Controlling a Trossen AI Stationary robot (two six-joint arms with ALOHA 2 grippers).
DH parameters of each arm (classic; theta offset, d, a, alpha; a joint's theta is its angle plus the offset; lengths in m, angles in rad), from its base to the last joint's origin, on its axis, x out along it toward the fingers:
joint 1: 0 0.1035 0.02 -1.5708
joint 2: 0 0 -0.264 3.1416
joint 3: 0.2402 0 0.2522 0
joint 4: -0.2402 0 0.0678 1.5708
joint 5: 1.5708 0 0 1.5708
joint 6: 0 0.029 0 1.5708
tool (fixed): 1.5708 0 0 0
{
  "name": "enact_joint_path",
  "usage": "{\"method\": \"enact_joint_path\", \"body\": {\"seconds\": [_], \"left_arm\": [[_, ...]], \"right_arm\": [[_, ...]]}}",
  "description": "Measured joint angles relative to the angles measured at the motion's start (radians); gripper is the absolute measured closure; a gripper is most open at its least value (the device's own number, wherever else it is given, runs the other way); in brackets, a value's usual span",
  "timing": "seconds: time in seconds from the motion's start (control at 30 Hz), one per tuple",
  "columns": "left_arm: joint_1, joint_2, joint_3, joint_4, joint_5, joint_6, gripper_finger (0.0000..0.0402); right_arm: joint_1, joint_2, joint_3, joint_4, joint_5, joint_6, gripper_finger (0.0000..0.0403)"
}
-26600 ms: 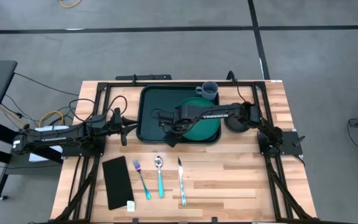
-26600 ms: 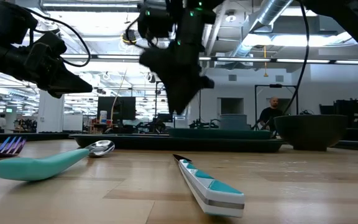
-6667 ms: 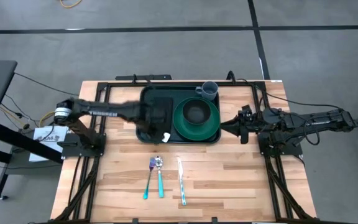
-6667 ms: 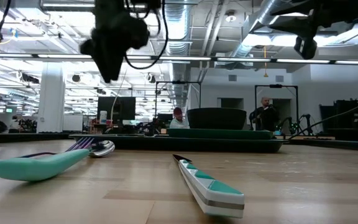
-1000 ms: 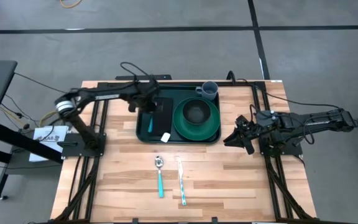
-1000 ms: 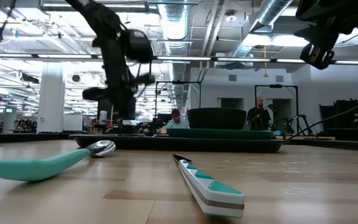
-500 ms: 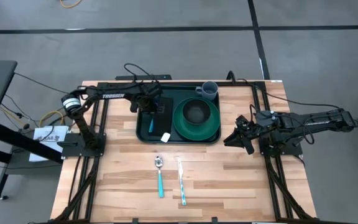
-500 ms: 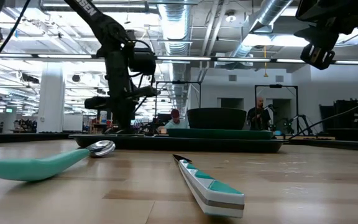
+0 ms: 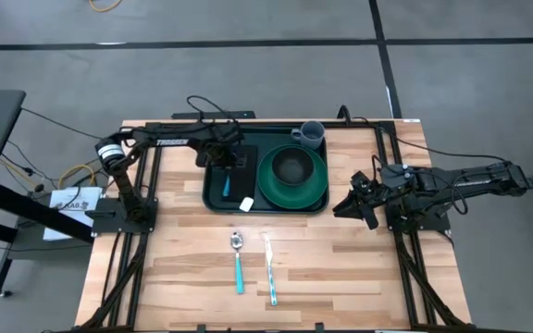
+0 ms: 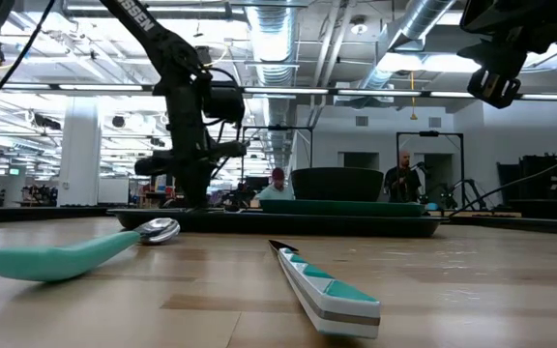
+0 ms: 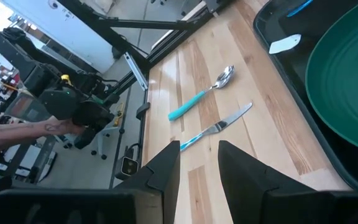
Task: Set up tray
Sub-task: Put the fork on the black table napkin, then put the spoon on the black table napkin to the right of the fork
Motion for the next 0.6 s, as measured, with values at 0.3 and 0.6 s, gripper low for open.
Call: {"method": "enact_joint_path", "body": {"seconds": [0.3,0.6], "left_arm": [[0.0,-0.002,0.0,0.007,-0.028,-0.003,0.0387],[0.0,-0.002,0.0,0.007,-0.028,-0.003,0.0357]], "right_arm": [[0.0,0.0,0.0,0.0,0.0,0.001,0.0301],[0.0,0.0,0.0,0.001,0.0,0.001,0.0301]]}}
